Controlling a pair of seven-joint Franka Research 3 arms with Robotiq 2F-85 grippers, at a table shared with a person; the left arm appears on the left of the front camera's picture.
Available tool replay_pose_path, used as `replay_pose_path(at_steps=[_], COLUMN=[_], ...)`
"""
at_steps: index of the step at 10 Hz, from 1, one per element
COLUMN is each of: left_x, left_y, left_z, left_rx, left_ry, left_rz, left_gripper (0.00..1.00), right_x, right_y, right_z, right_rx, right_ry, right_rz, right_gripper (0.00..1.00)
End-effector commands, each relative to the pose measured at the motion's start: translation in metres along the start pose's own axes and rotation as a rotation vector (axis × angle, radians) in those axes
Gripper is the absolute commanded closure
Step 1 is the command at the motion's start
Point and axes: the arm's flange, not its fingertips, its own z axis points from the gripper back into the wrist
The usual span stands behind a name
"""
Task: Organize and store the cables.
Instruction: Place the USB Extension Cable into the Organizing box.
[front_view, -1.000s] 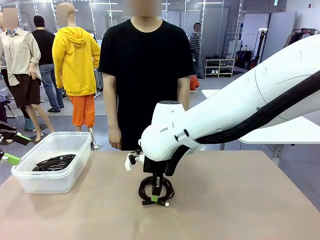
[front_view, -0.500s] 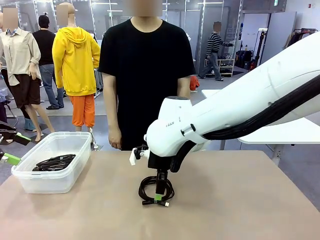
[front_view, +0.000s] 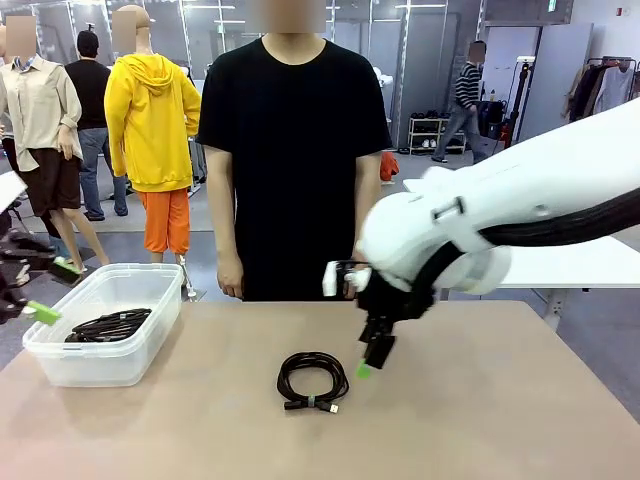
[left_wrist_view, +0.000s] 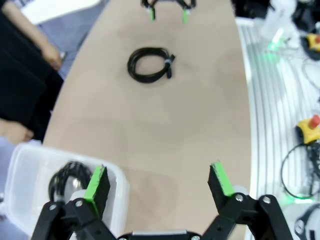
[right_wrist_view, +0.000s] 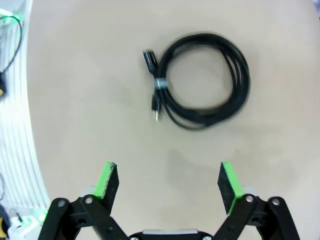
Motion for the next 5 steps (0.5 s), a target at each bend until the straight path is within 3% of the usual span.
replay_pose_path(at_steps=[1,2,5], left_x=[0.05,0.074,0.13], left_y=[0.011,0.012,0.0], left_z=[-0.025,-0.044,-0.119], left_rx=[-0.049,-0.076,-0.121], left_ry=[0.071,0.088,0.272], left_rz=[-0.088,-0.11,-0.152], left_gripper=[0.0,0.0,0.0], right_x=[-0.062,-0.092,-0.186], right_y=[0.011,0.013,0.023], right_z=[0.023,0.035,0.069], right_rx=[-0.02,-0.029,-0.097], right_ry=[-0.086,-0.142,-0.369], right_rz=[-0.034,-0.057,-0.168], right_gripper=[0.0,0.0,0.0])
